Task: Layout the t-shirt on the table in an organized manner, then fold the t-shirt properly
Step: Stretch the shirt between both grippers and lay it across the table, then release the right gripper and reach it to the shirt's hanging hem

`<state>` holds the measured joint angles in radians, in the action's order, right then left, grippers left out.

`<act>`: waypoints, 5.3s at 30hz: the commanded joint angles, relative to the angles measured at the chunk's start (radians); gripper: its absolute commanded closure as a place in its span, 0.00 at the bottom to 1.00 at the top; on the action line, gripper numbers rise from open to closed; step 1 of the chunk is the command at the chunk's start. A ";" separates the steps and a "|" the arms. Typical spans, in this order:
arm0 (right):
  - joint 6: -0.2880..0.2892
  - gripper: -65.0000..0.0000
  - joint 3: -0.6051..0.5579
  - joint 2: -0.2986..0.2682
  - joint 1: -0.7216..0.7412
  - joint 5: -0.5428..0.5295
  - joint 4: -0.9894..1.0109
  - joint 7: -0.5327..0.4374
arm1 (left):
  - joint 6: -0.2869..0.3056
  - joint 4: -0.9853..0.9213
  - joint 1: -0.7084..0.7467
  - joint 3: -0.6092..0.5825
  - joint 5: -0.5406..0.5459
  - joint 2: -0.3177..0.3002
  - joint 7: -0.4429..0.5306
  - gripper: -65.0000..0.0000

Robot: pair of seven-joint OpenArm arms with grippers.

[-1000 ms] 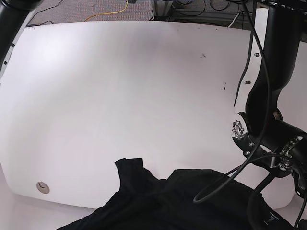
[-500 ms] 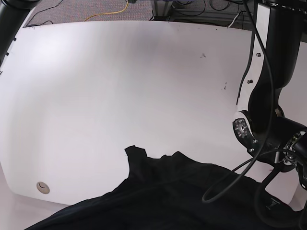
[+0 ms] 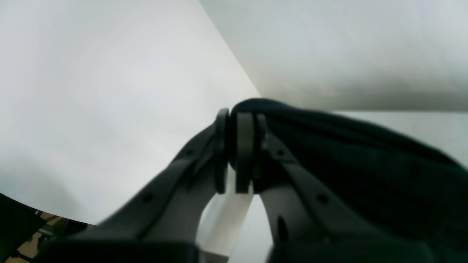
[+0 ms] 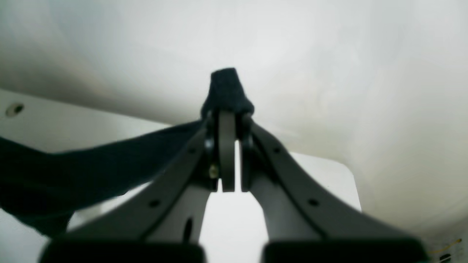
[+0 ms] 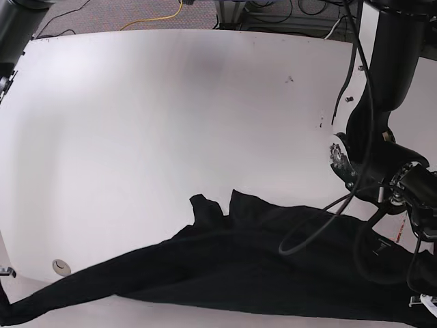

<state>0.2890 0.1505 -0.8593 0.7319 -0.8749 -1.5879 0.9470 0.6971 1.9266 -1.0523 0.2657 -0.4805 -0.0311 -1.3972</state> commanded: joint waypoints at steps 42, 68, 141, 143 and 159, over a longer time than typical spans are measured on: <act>0.006 1.00 0.450 0.357 -1.130 -0.102 -0.415 -0.004 | 0.001 0.066 0.878 0.148 -0.001 -0.149 0.001 1.00; -0.003 1.00 0.453 0.493 -1.328 -0.092 -0.412 -0.006 | 0.001 0.064 1.207 0.215 -0.005 -0.157 0.028 1.00; 0.086 0.28 0.412 0.582 -1.001 0.020 -0.360 0.073 | 0.001 0.057 1.260 0.244 -0.004 -0.316 0.043 0.44; 0.091 0.28 0.367 0.582 -0.947 0.021 -0.315 0.073 | 0.001 0.057 1.257 0.244 -0.004 -0.316 0.043 0.44; 0.091 0.27 -0.070 0.584 -0.522 0.021 0.143 0.050 | 0.001 0.057 1.183 0.244 -0.002 -0.312 0.043 0.45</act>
<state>0.3695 0.1253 -0.2596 0.1471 -0.8318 -1.4879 1.0294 0.6971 1.9690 0.1390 0.5053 -0.4637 -0.3271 -1.3468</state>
